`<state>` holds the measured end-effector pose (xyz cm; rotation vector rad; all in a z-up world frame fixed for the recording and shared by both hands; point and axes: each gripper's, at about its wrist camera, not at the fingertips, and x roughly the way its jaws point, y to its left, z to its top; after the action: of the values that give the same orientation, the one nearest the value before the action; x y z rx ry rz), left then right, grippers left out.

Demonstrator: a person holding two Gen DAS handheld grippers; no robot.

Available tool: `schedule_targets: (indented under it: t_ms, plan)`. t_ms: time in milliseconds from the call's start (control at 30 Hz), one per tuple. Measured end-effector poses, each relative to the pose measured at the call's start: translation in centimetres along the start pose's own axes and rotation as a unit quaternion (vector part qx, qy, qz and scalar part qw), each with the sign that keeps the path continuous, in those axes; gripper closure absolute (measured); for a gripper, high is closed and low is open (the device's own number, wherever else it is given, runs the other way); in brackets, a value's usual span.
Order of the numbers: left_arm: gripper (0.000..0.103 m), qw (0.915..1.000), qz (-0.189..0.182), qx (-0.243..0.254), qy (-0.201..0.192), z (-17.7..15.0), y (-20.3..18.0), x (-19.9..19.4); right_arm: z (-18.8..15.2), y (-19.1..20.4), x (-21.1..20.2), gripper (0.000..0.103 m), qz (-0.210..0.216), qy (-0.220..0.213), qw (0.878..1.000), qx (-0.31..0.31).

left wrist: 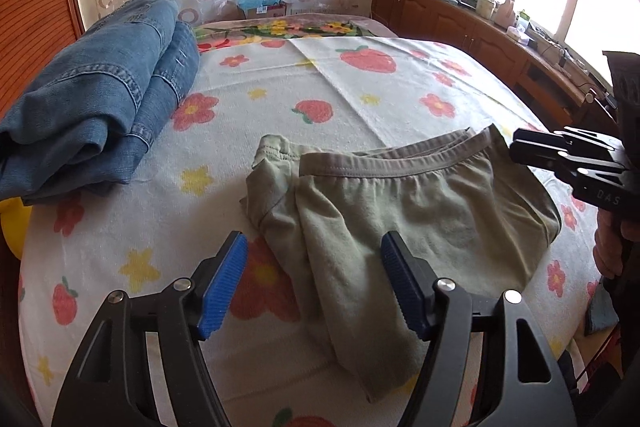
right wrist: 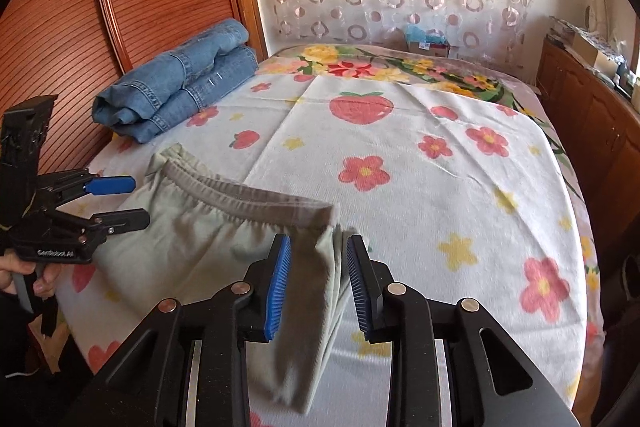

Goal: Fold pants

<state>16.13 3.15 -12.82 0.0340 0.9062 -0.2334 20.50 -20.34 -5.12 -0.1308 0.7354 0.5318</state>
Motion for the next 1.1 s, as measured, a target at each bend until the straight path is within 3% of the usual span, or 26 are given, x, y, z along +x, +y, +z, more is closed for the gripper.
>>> schedule_targets:
  t_ms: [100,167,267,533,567,700,1100]
  plan:
    - [0.033,1.0,0.004,-0.001,0.004,0.1,0.2,0.4,0.8,0.0,1.2,0.075,-0.004,0.007,1.0,-0.005]
    - [0.033,1.0,0.004,-0.003,0.006,0.1,0.3,0.6,1.2,-0.1,1.9,0.086,-0.004,0.013,1.0,-0.008]
    - [0.033,0.9999,0.002,-0.007,0.008,0.0,0.3,1.0,1.8,-0.2,3.0,0.093,-0.012,0.024,1.0,-0.013]
    - [0.031,1.0,0.006,-0.002,-0.006,-0.4,0.2,0.9,1.7,-0.6,2.6,0.092,-0.009,0.018,1.0,0.013]
    - [0.03,0.9999,0.007,-0.001,-0.008,-0.4,0.1,0.9,1.5,-0.6,2.3,0.091,-0.008,0.017,1.0,0.014]
    - [0.027,0.9999,0.01,-0.003,-0.008,-0.5,0.1,0.9,0.4,-0.9,1.8,0.064,-0.012,0.017,0.999,0.024]
    - [0.026,0.9999,0.011,-0.001,-0.008,-0.6,0.1,0.8,-1.1,-1.9,0.6,0.062,0.015,0.035,0.997,0.061]
